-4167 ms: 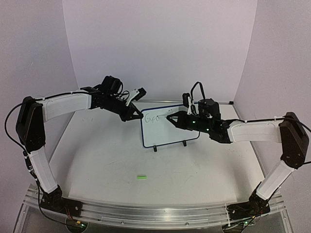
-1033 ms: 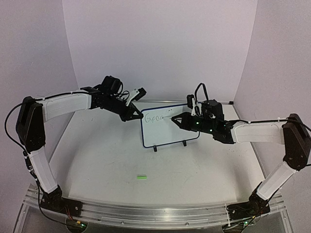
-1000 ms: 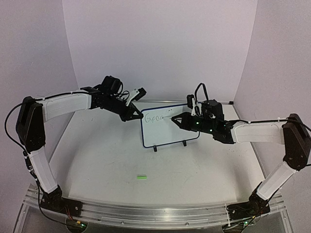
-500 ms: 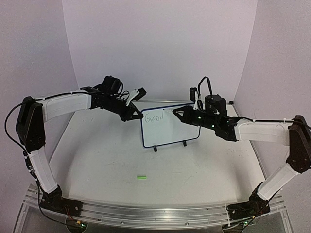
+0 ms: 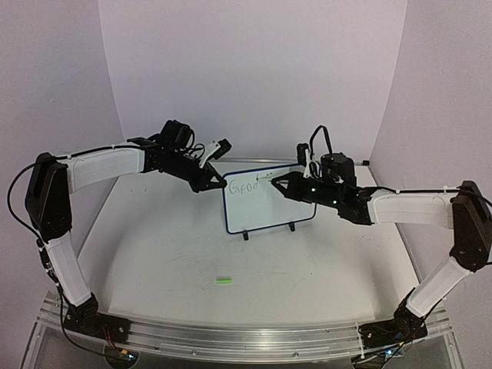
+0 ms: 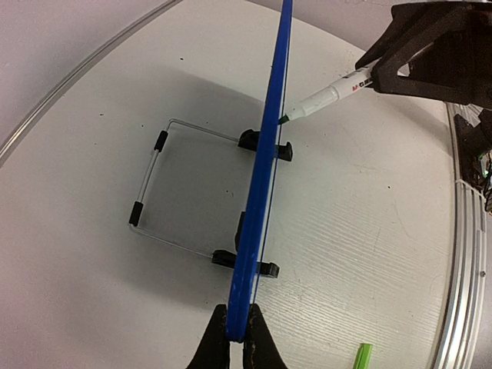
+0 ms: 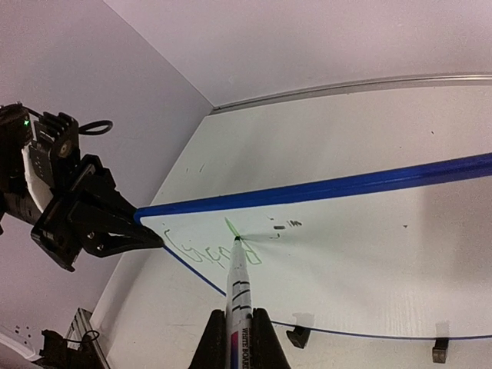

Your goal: Write a sentence on the whiteboard

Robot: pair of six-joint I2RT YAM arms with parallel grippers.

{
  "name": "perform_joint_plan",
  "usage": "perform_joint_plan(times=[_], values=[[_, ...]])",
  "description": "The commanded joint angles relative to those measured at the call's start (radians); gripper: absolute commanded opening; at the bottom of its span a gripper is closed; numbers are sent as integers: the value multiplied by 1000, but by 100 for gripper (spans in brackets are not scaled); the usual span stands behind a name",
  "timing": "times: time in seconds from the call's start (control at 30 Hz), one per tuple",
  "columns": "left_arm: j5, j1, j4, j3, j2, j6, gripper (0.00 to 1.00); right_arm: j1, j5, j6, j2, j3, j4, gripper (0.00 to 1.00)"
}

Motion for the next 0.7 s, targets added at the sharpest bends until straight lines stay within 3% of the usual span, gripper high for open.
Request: perform_joint_plan(times=[0.0, 0.67], values=[[-72, 4, -30, 20, 13, 40, 0, -7, 25, -6, 20, -15, 15, 0], [-72, 4, -31, 20, 18, 41, 0, -7, 52, -3, 30, -46, 15, 0]])
